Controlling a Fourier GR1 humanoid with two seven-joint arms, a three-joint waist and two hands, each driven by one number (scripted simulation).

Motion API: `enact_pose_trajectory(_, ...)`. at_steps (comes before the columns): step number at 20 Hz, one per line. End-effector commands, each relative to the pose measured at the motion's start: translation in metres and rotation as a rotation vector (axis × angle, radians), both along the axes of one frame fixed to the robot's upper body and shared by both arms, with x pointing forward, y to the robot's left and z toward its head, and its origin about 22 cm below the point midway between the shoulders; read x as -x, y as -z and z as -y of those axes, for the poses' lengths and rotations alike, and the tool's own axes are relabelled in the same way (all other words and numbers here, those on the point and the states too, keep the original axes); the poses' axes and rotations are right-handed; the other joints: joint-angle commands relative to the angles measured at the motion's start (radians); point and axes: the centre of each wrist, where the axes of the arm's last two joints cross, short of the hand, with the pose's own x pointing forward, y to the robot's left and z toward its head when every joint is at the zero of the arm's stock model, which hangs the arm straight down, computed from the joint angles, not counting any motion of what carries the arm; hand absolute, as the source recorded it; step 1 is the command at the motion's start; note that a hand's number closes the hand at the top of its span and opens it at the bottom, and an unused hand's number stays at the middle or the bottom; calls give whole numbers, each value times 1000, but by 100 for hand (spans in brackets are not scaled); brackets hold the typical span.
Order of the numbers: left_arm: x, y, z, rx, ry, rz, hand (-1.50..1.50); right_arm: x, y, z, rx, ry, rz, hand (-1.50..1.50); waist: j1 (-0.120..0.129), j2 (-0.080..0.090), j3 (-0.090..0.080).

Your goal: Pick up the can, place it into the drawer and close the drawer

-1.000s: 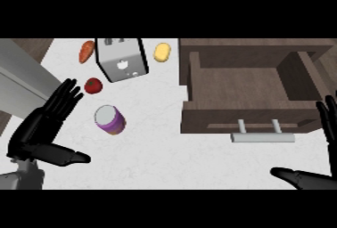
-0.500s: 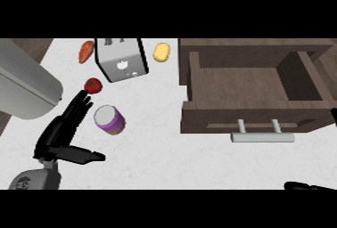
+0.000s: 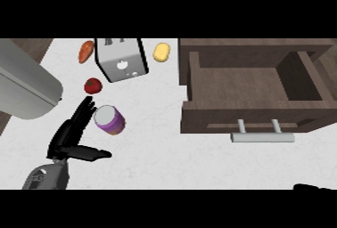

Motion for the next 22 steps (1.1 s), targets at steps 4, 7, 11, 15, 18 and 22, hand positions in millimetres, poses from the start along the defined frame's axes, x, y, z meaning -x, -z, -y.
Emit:
enact_pose_trajectory(4,5,37,-2,3,0,-28,-150,15,-3,8,7,1,-16,-150,-2,0,0)
enact_pose_trajectory(7,-28,35,-24,15,-23,-17,-150,-4,-6,-4,-2,-11,2,-150,-10,4,-1)
enact_pose_trajectory(11,-26,52,-5,12,-41,-31,-150,-2,-11,-11,21,-1,4,-150,-6,3,-1)
enact_pose_trajectory(15,-30,58,3,4,-54,-64,-150,1,-4,0,20,-5,9,-150,-10,4,-1)
enact_pose_trajectory(18,-17,71,-3,11,-52,-69,-150,1,-13,2,13,-8,0,-150,-14,6,-1)
enact_pose_trajectory(22,-41,51,-5,21,-6,-28,-150,10,-8,-1,26,-26,-4,-150,-17,5,-1)
